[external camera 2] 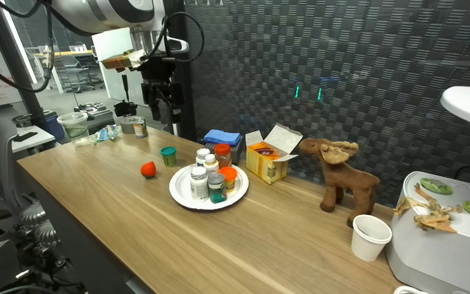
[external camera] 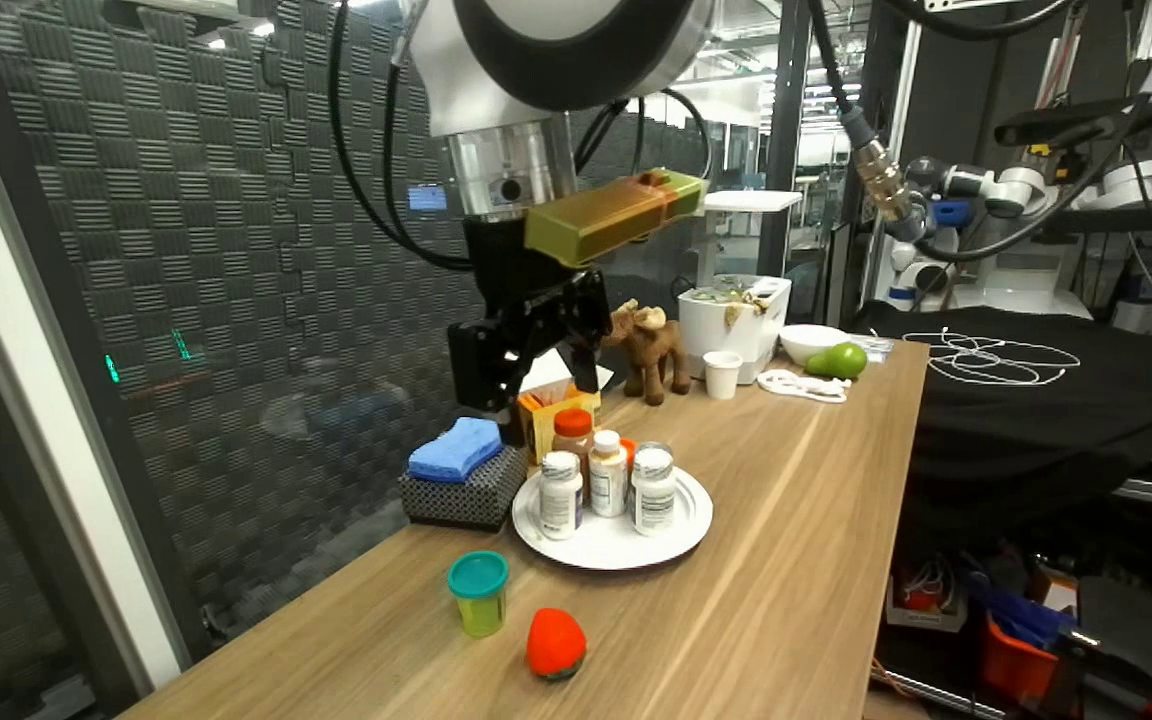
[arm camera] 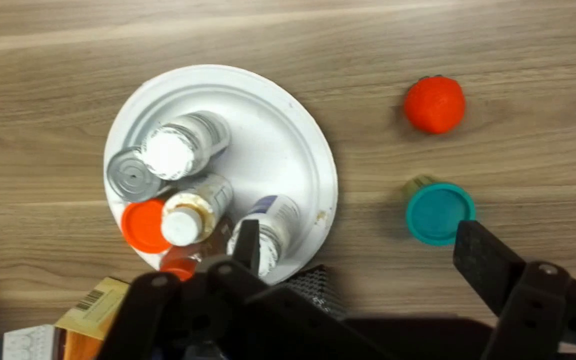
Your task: Put all the objects around the white plate into the white plate
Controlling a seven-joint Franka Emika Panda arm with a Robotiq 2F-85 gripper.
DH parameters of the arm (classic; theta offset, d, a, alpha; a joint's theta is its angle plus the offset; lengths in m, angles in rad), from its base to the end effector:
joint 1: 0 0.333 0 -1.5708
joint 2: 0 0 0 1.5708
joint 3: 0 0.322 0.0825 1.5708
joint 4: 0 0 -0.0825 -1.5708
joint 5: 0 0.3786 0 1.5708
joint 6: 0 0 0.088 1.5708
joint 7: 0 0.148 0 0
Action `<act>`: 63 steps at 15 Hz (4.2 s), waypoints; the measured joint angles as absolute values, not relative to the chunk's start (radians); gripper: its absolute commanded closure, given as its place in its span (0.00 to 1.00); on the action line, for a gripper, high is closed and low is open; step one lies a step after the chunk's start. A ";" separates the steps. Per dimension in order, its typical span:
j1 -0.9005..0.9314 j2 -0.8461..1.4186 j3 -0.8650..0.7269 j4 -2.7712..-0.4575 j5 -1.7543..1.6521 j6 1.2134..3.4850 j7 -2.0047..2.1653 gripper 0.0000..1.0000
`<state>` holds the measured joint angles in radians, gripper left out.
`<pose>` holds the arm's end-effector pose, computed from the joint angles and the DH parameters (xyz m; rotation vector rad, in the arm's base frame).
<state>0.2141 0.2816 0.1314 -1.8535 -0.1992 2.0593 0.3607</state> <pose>0.5812 0.1870 0.3346 2.9868 0.1211 -0.0305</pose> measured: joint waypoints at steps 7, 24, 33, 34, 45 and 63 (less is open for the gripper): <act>0.265 0.417 0.132 -1.700 -0.198 2.070 0.348 0.00; 0.271 0.668 0.143 -1.554 -0.087 2.099 0.134 0.00; 0.279 0.694 0.136 -1.554 -0.087 2.070 0.186 0.00; 0.280 0.696 0.133 -1.554 -0.087 2.070 0.194 0.00; 0.312 0.694 0.100 -1.555 -0.098 2.070 0.307 0.71; 0.293 0.467 0.041 -1.979 -0.059 2.431 0.524 0.71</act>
<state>0.2932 0.4672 0.0406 -1.9785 -0.0591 2.4312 0.5242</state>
